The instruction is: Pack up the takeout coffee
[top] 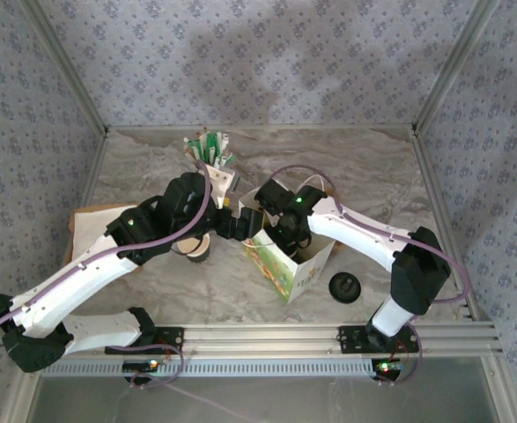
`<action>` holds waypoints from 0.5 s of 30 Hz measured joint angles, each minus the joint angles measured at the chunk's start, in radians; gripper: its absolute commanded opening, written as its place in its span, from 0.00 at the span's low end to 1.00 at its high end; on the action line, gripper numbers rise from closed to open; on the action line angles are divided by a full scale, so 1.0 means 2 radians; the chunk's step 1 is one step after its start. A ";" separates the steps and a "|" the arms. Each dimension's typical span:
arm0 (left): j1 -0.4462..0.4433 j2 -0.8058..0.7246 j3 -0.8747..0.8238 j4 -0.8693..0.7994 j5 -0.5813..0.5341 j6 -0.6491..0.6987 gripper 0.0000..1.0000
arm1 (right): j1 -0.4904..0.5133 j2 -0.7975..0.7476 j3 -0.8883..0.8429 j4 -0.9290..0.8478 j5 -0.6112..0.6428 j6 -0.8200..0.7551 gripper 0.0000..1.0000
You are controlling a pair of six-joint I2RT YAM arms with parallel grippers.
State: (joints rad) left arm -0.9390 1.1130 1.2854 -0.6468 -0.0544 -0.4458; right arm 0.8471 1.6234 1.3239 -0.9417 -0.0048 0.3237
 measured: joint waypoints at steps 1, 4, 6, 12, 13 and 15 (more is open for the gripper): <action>0.000 0.000 0.000 0.000 0.000 0.000 0.99 | 0.000 -0.001 -0.001 0.000 0.000 0.000 0.59; 0.000 0.000 0.000 0.000 0.000 0.000 1.00 | 0.002 -0.003 -0.003 0.000 0.000 0.000 0.60; 0.000 0.000 0.000 0.000 0.000 0.000 1.00 | 0.003 -0.003 -0.003 0.000 0.000 0.000 0.61; 0.000 0.001 0.000 0.000 0.000 0.000 1.00 | 0.005 -0.005 -0.005 -0.002 -0.001 0.000 0.64; 0.000 0.001 0.000 0.000 0.000 0.000 0.99 | 0.006 -0.006 -0.005 -0.004 -0.001 0.000 0.65; 0.000 0.001 0.000 0.000 0.000 0.000 0.99 | 0.006 -0.006 -0.005 -0.007 -0.002 0.001 0.66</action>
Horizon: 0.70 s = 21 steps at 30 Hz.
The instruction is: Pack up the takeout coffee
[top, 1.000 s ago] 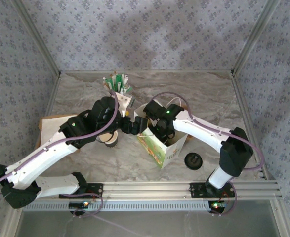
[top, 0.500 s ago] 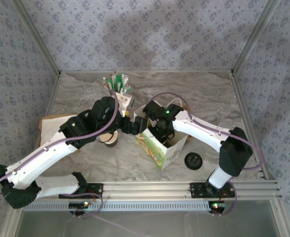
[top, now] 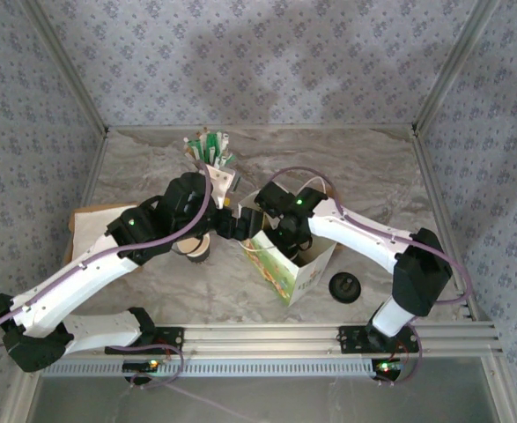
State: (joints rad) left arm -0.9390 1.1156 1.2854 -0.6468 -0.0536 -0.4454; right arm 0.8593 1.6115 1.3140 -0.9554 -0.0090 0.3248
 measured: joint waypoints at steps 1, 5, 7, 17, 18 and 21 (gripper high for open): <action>0.000 0.001 0.000 0.000 0.000 0.000 0.99 | 0.000 0.000 0.000 -0.002 0.000 0.000 0.66; 0.000 0.007 0.000 0.000 0.000 0.000 0.99 | 0.002 0.000 0.000 -0.007 0.000 0.000 0.69; 0.000 0.010 0.000 -0.001 0.000 0.000 0.99 | 0.002 0.000 0.000 -0.010 -0.001 0.000 0.70; 0.000 0.010 0.004 -0.001 0.000 0.000 0.99 | 0.003 -0.001 0.000 -0.025 -0.003 0.003 0.72; 0.000 0.010 0.004 -0.001 0.000 0.000 0.99 | 0.003 -0.001 0.000 -0.027 -0.003 0.004 0.72; 0.000 0.010 0.004 -0.001 0.000 0.000 0.99 | 0.004 -0.001 0.000 -0.033 -0.003 0.004 0.73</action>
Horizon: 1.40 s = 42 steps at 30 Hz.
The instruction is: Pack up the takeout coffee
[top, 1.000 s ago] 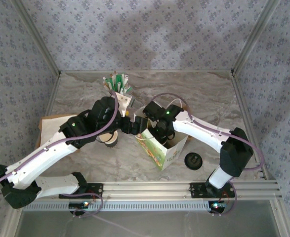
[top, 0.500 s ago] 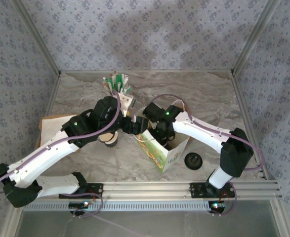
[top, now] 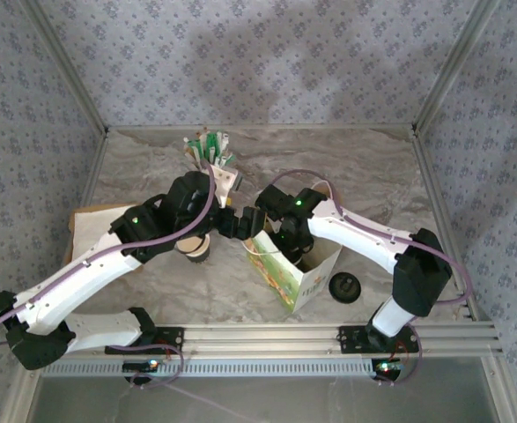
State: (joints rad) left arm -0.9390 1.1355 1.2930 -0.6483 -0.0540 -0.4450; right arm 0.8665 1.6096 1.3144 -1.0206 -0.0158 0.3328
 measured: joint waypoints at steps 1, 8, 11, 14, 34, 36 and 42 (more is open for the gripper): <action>0.000 0.000 0.000 0.000 0.000 0.000 0.99 | 0.000 0.000 0.000 -0.002 0.000 0.000 0.73; 0.000 0.000 0.000 0.000 0.000 0.000 0.99 | 0.001 -0.001 0.000 -0.012 0.000 0.006 0.76; 0.000 0.000 0.000 0.000 0.000 0.000 0.99 | 0.002 -0.002 0.000 -0.015 0.000 0.007 0.77; 0.000 0.000 0.000 0.000 0.000 0.000 0.99 | 0.002 -0.002 0.000 -0.019 0.000 0.008 0.78; 0.000 -0.007 0.000 0.000 0.000 0.000 0.92 | 0.001 -0.002 0.011 -0.042 0.000 0.013 0.83; 0.000 -0.010 0.000 0.000 0.000 0.000 0.92 | 0.001 -0.002 0.014 -0.044 0.000 0.013 0.85; 0.000 -0.014 -0.002 0.001 0.000 0.000 0.91 | 0.001 -0.002 0.024 -0.052 0.000 0.015 0.88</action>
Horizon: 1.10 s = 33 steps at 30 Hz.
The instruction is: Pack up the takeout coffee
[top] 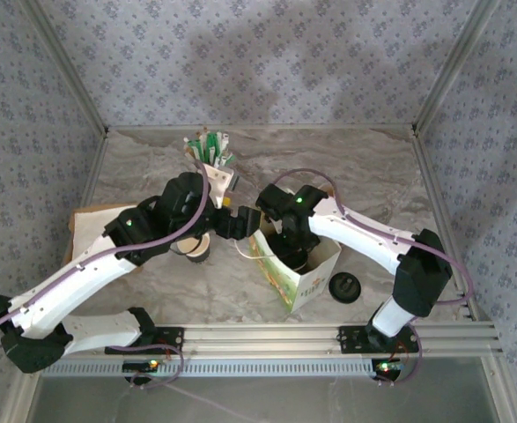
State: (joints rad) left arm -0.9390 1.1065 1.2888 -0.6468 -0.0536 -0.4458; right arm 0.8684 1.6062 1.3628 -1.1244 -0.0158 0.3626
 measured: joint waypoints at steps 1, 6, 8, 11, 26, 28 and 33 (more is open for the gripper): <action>0.000 0.000 -0.001 0.000 0.000 0.000 0.91 | 0.000 0.000 0.001 -0.001 0.000 0.000 0.88; 0.000 0.000 -0.002 0.000 0.000 0.000 0.91 | 0.000 0.000 0.003 -0.004 0.000 0.000 0.89; 0.000 0.000 -0.002 0.000 0.000 0.000 0.91 | 0.000 0.000 0.005 -0.006 0.000 0.002 0.90; 0.000 0.000 -0.002 0.000 0.000 0.000 0.91 | 0.000 0.000 0.009 -0.008 0.000 0.003 0.91; 0.000 0.000 -0.002 0.000 0.000 0.000 0.92 | 0.000 0.000 0.020 -0.016 0.003 0.006 0.93; 0.000 0.000 -0.002 0.000 0.000 0.000 0.92 | 0.000 0.000 0.022 -0.017 0.005 0.007 0.94; 0.000 0.000 -0.002 0.000 0.000 0.000 0.92 | 0.000 0.000 0.027 -0.020 0.006 0.007 0.94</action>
State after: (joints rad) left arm -0.9390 1.1065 1.2854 -0.6464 -0.0536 -0.4458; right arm 0.8684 1.6062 1.4170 -1.1637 -0.0032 0.3771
